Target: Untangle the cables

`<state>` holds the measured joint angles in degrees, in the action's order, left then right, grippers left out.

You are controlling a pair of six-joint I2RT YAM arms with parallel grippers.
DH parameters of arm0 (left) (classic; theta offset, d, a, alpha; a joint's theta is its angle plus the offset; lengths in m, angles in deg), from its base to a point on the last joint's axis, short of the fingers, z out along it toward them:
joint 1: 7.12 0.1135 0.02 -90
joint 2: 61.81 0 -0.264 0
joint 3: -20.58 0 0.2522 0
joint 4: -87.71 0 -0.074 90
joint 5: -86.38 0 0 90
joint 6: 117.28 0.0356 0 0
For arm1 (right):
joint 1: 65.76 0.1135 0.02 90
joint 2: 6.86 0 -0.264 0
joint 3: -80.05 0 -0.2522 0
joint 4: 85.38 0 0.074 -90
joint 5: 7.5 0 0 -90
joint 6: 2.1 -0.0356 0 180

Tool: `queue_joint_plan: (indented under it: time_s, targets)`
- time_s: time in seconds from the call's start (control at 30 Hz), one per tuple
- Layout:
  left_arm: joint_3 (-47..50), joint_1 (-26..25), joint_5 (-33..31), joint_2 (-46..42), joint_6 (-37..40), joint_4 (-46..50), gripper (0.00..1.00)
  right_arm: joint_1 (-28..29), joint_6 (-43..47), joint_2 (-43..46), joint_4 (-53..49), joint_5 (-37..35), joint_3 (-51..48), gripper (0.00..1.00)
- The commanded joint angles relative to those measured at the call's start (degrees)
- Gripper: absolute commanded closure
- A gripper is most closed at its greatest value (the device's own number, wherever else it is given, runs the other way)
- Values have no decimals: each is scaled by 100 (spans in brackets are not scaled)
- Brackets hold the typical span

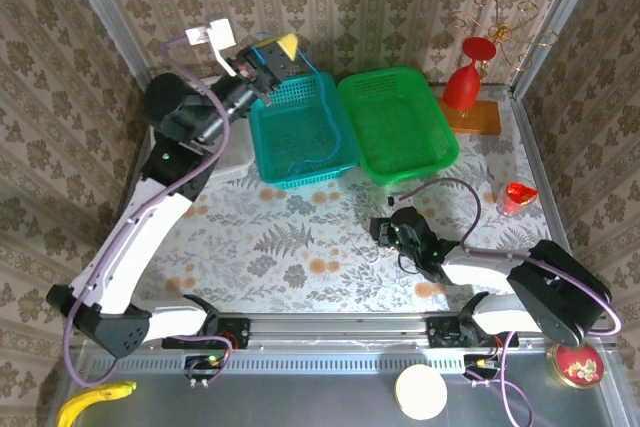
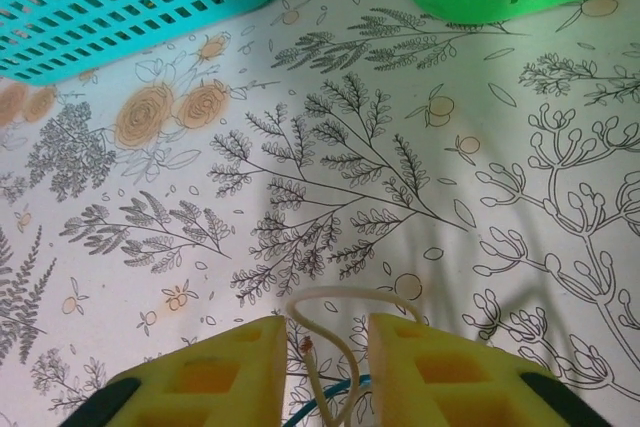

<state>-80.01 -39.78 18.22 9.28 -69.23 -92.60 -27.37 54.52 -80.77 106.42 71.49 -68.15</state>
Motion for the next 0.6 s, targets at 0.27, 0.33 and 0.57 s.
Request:
queue_joint_plan:
  time_s: [0.27,0.33,0.57]
  targets:
    - [463,2330,-196,-618,668,1037,100,-34,-10,1270,-1303,308,486,35]
    - [572,2814,-147,-580,733,1046,100,-34,6,1463,-1554,433,583,30]
    - [1145,3871,-28,-133,777,541,100,-36,-35,1972,-2147,603,805,25]
